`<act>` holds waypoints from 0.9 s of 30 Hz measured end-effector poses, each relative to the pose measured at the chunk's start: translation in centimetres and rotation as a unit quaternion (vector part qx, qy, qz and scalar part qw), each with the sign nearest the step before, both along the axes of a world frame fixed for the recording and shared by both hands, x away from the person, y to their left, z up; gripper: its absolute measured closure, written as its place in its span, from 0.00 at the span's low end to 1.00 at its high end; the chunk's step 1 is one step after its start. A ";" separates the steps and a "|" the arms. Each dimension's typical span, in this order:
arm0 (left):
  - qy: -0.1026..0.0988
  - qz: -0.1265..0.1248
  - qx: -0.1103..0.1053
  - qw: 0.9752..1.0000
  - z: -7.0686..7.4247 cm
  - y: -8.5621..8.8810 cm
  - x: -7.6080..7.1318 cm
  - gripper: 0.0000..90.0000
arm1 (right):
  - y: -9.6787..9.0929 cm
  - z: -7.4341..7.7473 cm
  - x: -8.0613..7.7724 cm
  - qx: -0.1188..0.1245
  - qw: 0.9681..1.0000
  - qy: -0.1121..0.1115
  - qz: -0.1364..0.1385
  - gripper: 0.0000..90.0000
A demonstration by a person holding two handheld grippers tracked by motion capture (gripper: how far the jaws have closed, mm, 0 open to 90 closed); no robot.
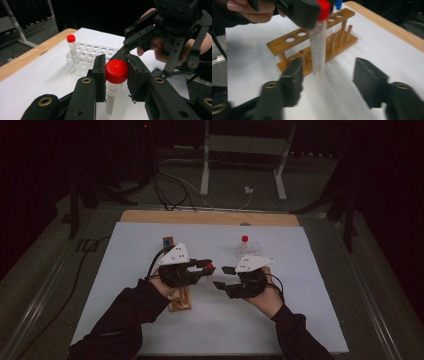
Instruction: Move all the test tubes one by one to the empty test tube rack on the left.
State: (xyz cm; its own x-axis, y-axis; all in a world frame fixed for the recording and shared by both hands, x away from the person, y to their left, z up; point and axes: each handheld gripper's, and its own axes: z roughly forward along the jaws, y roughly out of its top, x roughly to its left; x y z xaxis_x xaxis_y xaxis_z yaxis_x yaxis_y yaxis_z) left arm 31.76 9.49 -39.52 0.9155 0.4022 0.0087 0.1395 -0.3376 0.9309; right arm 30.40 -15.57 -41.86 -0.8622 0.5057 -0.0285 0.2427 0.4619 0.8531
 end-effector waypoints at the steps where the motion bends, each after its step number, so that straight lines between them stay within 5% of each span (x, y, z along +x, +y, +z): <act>1: -0.002 0.003 0.001 1.000 0.2 0.3 0.0 0.80 | -0.1 0.1 0.0 0.001 1.000 -0.001 -0.003 0.37; 11: -0.013 0.042 0.000 0.999 1.5 3.6 0.2 0.80 | -0.7 0.2 0.3 0.023 0.999 0.016 -0.016 0.03; 27: -0.021 0.088 0.003 0.996 2.4 7.3 -0.6 0.80 | -1.3 0.3 0.7 0.037 0.999 0.027 -0.019 0.00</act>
State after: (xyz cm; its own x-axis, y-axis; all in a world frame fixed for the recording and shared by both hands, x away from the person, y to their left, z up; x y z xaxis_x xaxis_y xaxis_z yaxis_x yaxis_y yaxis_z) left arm 31.12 16.84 -37.15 0.8295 0.5563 0.0485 0.1584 -0.3177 0.9349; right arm 31.05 -16.82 -41.56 -0.8412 0.5379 0.0561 0.3054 0.3868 0.8701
